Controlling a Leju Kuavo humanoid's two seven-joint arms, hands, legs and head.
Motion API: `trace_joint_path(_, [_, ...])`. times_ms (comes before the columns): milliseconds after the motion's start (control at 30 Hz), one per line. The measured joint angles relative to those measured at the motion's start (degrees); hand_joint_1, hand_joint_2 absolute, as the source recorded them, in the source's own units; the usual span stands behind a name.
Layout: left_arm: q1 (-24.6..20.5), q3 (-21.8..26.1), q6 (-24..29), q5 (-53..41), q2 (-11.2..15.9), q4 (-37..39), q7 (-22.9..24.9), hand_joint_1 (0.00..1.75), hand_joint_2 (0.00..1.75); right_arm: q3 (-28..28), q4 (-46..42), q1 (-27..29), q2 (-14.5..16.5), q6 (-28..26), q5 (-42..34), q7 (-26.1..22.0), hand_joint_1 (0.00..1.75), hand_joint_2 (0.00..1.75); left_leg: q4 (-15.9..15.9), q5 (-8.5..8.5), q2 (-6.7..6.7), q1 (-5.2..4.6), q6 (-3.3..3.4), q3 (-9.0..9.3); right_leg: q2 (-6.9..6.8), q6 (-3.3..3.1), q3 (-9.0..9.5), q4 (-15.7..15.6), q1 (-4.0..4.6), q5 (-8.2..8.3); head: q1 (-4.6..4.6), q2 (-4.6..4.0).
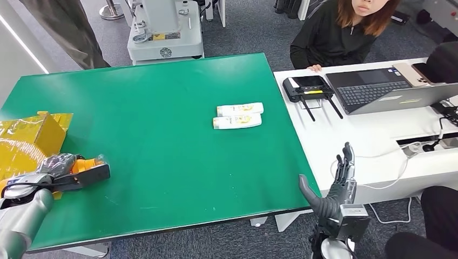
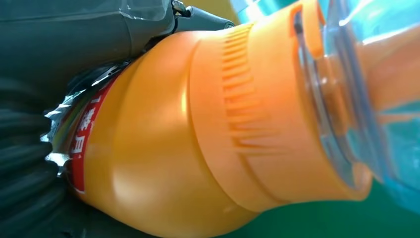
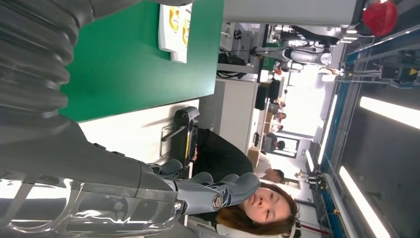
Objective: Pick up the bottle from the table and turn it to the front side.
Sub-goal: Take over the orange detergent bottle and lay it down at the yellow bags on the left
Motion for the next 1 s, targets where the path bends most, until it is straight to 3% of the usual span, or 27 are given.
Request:
trace_joint_path(333, [0.2, 0.3, 0.5, -2.8, 0.3, -0.4, 0.8, 1.75, 1.75, 0.9, 3.7, -2.8, 0.0, -0.1, -1.0, -0.6, 0.0, 1.75, 0.0, 0.03, -0.04, 0.0, -0.03, 0.02, -0.04, 0.0, 0.01, 0.0, 0.0, 0.01, 0.0, 0.0])
trace_joint_path(700, [-2.3, -0.1, -0.1, -6.9, -4.9, 0.3, 0.4, 1.75, 1.75, 0.9, 4.5, -3.6, 0.0, -1.0, -0.9, -0.6, 0.0, 1.75, 0.0, 0.03, -0.07, -0.01, -0.03, 0.0, -0.08, 0.01, 0.01, 0.0, -0.01, 0.01, 0.0, 0.0])
trace_joint_path(767, [-3.0, -0.3, -0.6, -6.9, -5.7, 0.6, 0.3, 1.15, 1.75, 0.9, 4.5, -3.5, 0.0, -1.4, -1.0, -0.6, 0.0, 1.75, 0.0, 0.02, -0.07, -0.01, -0.03, 0.0, -0.08, 0.01, 0.01, 0.0, -0.01, 0.01, -0.01, 0.0])
trace_joint_path(833, [-3.7, -0.5, -1.2, -6.8, -6.2, 0.9, 0.2, 0.3, 1.75, 0.6, 4.5, -3.5, 0.0, -1.5, -0.9, -0.6, 0.0, 1.75, 0.0, 0.02, -0.05, -0.01, -0.03, 0.0, -0.06, 0.01, 0.0, 0.0, -0.01, 0.01, 0.0, 0.0])
trace_joint_path(900, [-4.4, -0.6, -1.7, -6.7, -6.8, 1.2, 0.3, 0.02, 1.75, 0.2, 4.5, -3.5, 0.0, -1.5, -0.8, -0.6, 0.0, 1.75, 0.0, 0.02, -0.05, -0.01, -0.03, 0.0, -0.06, 0.01, 0.0, 0.0, -0.01, 0.01, 0.01, 0.0])
trace_joint_path(1000, [-5.5, -0.7, -2.4, -6.6, -7.4, 2.0, 0.6, 0.0, 1.75, -0.4, 4.5, -3.5, 0.0, -1.5, -0.4, -0.6, 0.0, 1.75, 0.0, 0.02, -0.06, 0.0, -0.03, 0.01, -0.07, 0.0, 0.0, 0.0, -0.01, 0.01, 0.01, 0.0])
